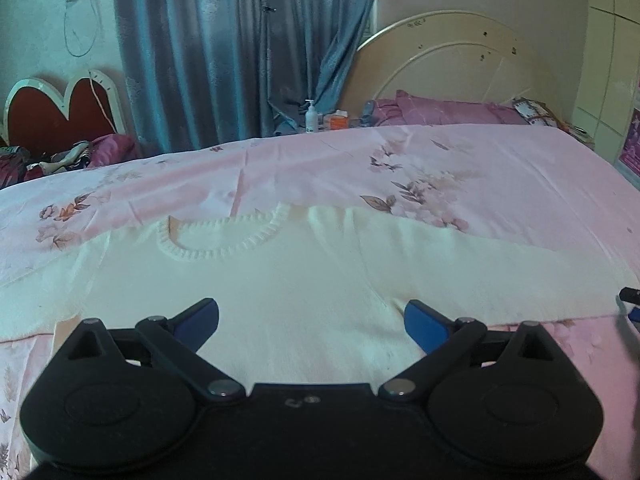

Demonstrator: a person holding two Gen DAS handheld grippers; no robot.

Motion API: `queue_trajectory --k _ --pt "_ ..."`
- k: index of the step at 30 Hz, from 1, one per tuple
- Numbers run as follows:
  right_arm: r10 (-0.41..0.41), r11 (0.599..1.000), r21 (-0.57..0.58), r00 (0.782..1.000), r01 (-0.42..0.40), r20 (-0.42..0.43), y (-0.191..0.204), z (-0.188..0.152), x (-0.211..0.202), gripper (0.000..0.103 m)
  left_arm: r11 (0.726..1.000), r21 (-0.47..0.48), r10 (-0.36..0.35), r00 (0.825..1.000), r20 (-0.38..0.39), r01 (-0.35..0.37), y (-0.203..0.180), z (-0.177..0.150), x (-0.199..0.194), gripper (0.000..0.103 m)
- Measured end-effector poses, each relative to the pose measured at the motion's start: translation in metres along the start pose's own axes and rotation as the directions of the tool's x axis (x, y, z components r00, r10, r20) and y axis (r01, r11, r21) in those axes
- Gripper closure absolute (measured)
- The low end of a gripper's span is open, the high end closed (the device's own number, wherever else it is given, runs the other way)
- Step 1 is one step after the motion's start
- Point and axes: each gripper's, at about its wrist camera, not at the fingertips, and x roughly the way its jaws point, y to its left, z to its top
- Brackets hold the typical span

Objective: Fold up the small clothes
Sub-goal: 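Grasp the sweater sleeve cuff with the right gripper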

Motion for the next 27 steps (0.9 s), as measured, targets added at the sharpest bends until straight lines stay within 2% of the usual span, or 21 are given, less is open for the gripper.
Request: queue_trajectory --k 2,4,6,8,11,13,15,18,19,20,23,27 --pt "0.012 1.0 0.007 1.0 -0.012 0.017 -0.001 0.002 -0.003 0.064 1.0 -0.002 0.001 1.0 -0.002 -0.001 0.0 0.002 0.001 0.003" --pt "0.021 1.0 0.02 1.0 -0.022 0.015 -0.001 0.001 -0.005 0.071 1.0 0.002 0.008 1.0 0.0 -0.008 0.001 0.002 0.002 0.003" --pt "0.073 0.997 0.037 0.997 -0.072 -0.026 -0.001 -0.003 -0.004 0.071 1.0 -0.002 0.01 1.0 0.0 -0.01 0.007 0.002 0.004 0.002" --pt "0.087 0.996 0.027 0.995 -0.086 -0.056 0.006 -0.01 0.0 0.071 1.0 -0.016 0.008 1.0 -0.01 -0.008 0.014 0.0 0.009 0.002" --pt "0.073 0.996 0.05 0.997 -0.071 -0.037 0.001 -0.012 -0.006 0.071 1.0 -0.028 -0.002 1.0 -0.029 0.001 0.024 -0.004 0.016 0.002" --pt "-0.002 0.998 0.068 1.0 0.0 0.025 -0.009 -0.004 -0.013 0.073 1.0 -0.023 -0.01 1.0 -0.023 0.01 0.031 -0.004 0.017 0.002" --pt "-0.009 0.995 0.096 0.999 0.006 0.034 -0.018 0.005 -0.015 0.073 1.0 -0.021 -0.015 1.0 -0.008 0.015 0.04 -0.003 0.017 0.001" --pt "-0.049 0.999 0.004 0.998 0.049 0.025 -0.006 0.007 -0.009 0.08 0.999 -0.044 -0.033 0.998 -0.045 0.031 0.059 -0.005 0.025 0.001" --pt "-0.073 0.997 -0.03 0.997 0.074 0.026 -0.001 0.006 -0.006 0.092 0.998 -0.052 -0.046 0.997 -0.07 0.042 0.066 -0.005 0.029 0.001" --pt "-0.093 0.994 -0.055 0.995 0.094 0.031 0.005 0.005 -0.002 0.1 0.997 -0.061 -0.058 0.994 -0.089 0.052 0.074 -0.008 0.032 0.001" --pt "-0.133 0.982 -0.127 0.99 0.138 0.05 0.023 0.003 0.001 0.1 0.991 -0.106 -0.096 0.991 -0.092 0.086 0.1 -0.016 0.03 0.004" --pt "-0.03 0.963 -0.265 0.997 0.049 0.075 0.086 -0.017 -0.01 0.1 0.992 -0.123 -0.053 0.995 -0.086 0.042 0.137 -0.028 0.026 0.006"
